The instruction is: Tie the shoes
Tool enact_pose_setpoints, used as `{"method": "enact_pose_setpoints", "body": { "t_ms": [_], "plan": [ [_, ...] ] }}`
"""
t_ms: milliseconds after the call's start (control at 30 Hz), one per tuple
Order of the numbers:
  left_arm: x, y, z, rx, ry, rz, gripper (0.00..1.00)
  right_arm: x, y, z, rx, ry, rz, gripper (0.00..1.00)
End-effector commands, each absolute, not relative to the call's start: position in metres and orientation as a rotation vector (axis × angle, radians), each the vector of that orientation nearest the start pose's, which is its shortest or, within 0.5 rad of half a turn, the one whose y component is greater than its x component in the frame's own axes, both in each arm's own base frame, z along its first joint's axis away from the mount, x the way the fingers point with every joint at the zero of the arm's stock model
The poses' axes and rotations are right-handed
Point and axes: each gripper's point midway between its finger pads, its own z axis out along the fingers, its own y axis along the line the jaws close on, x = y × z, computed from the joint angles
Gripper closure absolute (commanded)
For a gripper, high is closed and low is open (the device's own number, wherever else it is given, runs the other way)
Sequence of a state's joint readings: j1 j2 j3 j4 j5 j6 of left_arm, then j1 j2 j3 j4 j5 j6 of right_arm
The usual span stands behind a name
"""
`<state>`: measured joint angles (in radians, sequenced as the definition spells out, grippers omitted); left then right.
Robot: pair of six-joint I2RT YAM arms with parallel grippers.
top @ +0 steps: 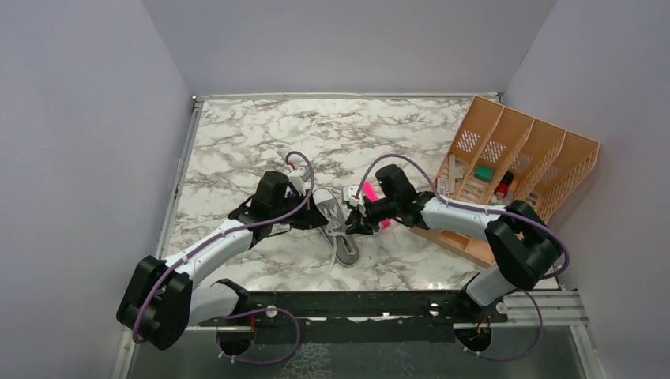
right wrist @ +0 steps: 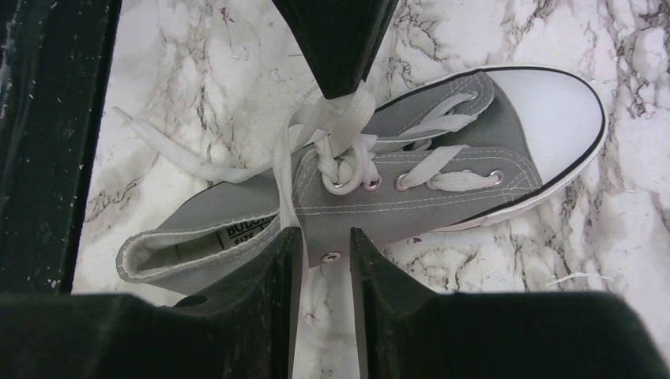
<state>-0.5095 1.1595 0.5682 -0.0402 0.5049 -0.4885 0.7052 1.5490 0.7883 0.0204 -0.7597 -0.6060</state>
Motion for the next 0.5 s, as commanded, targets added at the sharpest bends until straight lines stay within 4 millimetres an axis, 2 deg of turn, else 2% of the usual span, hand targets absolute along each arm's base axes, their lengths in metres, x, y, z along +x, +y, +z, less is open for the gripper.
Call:
{"method": "enact_pose_setpoints", "body": {
  "t_ms": [0,400,467],
  "plan": [
    [0.220,-0.238,0.120,0.334,2.273,-1.094,1.00,0.206,0.326,0.077,-1.653,1.466,0.999,0.70],
    [0.219,-0.237,0.122,0.342,2.274,-1.086,1.00,0.191,0.324,0.076,-1.654,1.459,1.069,0.68],
    [0.219,-0.237,0.122,0.344,2.274,-1.090,1.00,0.192,0.323,0.072,-1.653,1.471,1.063,0.71]
  ]
}}
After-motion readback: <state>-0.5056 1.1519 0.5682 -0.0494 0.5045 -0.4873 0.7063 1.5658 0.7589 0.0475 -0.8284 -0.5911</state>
